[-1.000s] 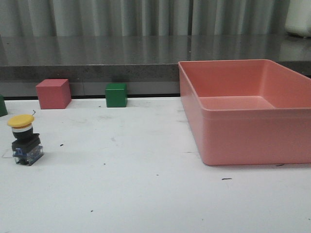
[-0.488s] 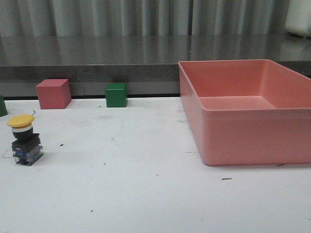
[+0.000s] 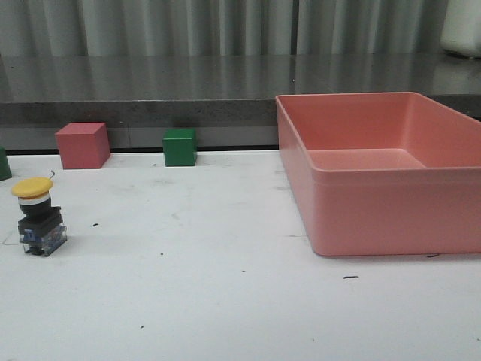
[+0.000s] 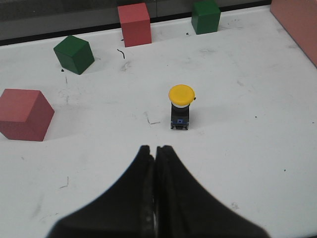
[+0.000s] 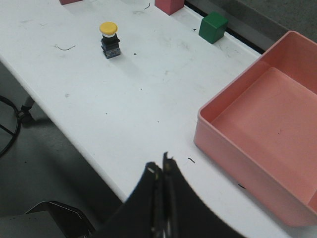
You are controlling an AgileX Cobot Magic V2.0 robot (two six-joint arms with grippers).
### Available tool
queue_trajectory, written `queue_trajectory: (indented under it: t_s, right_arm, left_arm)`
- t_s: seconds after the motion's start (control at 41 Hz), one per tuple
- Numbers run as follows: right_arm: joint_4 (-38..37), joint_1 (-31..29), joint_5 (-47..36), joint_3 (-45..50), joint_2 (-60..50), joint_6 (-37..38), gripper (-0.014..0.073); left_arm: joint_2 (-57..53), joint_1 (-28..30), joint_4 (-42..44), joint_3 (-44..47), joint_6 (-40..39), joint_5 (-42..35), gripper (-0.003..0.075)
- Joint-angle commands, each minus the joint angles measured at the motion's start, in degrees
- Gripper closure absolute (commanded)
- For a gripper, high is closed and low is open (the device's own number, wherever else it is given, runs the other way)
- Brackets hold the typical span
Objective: Place and stand button with both arms
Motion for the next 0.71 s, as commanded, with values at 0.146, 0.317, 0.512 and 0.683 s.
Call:
queue_trajectory:
  t_s: [0.146, 0.317, 0.512, 0.683]
  right_arm:
    - [-0.62, -0.37, -3.76, -1.31, 0.06, -0.57, 0.0711]
    - [-0.62, -0.37, -3.76, -1.31, 0.06, -0.57, 0.0711]
    - [-0.62, -0.37, -3.76, -1.31, 0.06, -0.57, 0.0711]
    - [-0.62, -0.37, -3.76, -1.31, 0.06, -0.57, 0.0711]
  left_arm:
    - [0.32, 0.13, -0.04, -2.00, -0.46, -3.41, 0.0740]
    - [0.01, 0.13, -0.04, -1.74, -0.46, -3.74, 0.0740]
    - [-5.33, 3.19, -3.77, 3.31, -0.46, -10.11, 0.0740]
    - [-12.54, 8.36, -8.42, 14.82, -0.46, -25.75, 0.0740]
